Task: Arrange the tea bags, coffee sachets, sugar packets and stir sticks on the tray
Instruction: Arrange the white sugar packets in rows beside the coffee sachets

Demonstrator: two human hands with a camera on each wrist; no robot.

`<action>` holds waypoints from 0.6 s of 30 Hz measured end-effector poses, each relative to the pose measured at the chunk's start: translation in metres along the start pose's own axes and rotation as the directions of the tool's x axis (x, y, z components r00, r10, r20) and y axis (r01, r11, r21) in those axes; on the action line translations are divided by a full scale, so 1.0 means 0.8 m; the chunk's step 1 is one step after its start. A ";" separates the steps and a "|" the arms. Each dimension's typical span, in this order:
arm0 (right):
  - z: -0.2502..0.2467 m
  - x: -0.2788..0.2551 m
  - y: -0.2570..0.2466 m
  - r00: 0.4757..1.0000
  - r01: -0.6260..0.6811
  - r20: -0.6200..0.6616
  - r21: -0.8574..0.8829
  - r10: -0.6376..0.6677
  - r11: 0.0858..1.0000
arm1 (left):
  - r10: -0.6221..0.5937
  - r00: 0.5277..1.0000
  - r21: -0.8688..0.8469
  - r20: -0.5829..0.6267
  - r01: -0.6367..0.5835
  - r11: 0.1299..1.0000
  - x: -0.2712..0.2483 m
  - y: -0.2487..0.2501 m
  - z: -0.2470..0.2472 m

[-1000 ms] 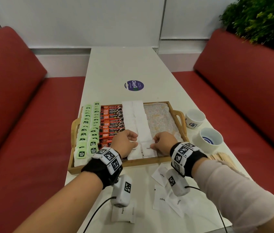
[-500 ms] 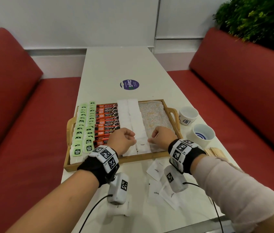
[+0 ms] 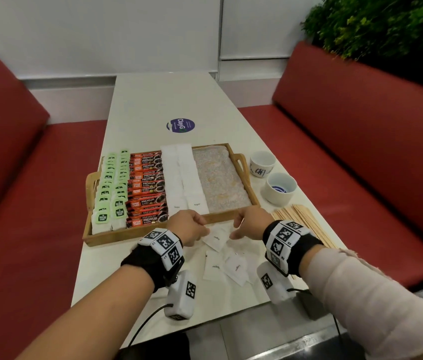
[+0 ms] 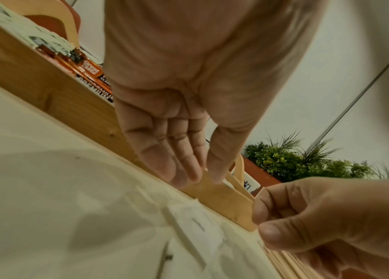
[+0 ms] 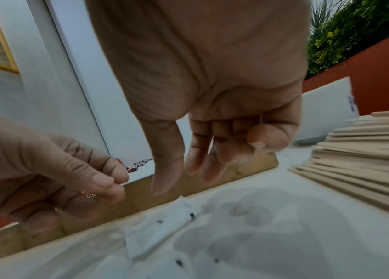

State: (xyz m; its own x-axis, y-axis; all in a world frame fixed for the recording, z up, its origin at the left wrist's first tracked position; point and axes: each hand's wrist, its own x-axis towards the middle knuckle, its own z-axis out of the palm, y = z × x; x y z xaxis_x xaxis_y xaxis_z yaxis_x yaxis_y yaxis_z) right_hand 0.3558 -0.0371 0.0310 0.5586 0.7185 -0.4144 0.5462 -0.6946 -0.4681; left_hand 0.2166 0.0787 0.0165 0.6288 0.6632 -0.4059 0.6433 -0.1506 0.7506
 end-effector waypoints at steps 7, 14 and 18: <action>0.024 -0.026 0.011 0.989 -0.080 0.112 -0.150 0.098 0.985 | -0.079 0.996 0.151 0.028 0.074 0.986 -0.017 -0.015 0.024; 0.039 -0.038 0.018 0.988 -0.090 0.103 -0.235 0.117 0.968 | -0.052 0.999 0.461 0.006 0.044 0.886 -0.036 -0.011 0.044; 0.041 -0.041 0.021 0.987 -0.082 0.113 -0.235 0.111 0.969 | -0.078 0.997 0.501 -0.023 0.079 0.862 -0.038 -0.009 0.055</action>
State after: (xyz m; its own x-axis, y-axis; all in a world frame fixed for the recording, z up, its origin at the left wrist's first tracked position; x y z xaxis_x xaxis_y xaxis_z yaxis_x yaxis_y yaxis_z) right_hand 0.3261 -0.0708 0.0111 0.5418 0.6361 -0.5494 0.6294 -0.7403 -0.2363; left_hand 0.2123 0.0271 0.0008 0.5664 0.6899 -0.4508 0.8230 -0.4446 0.3536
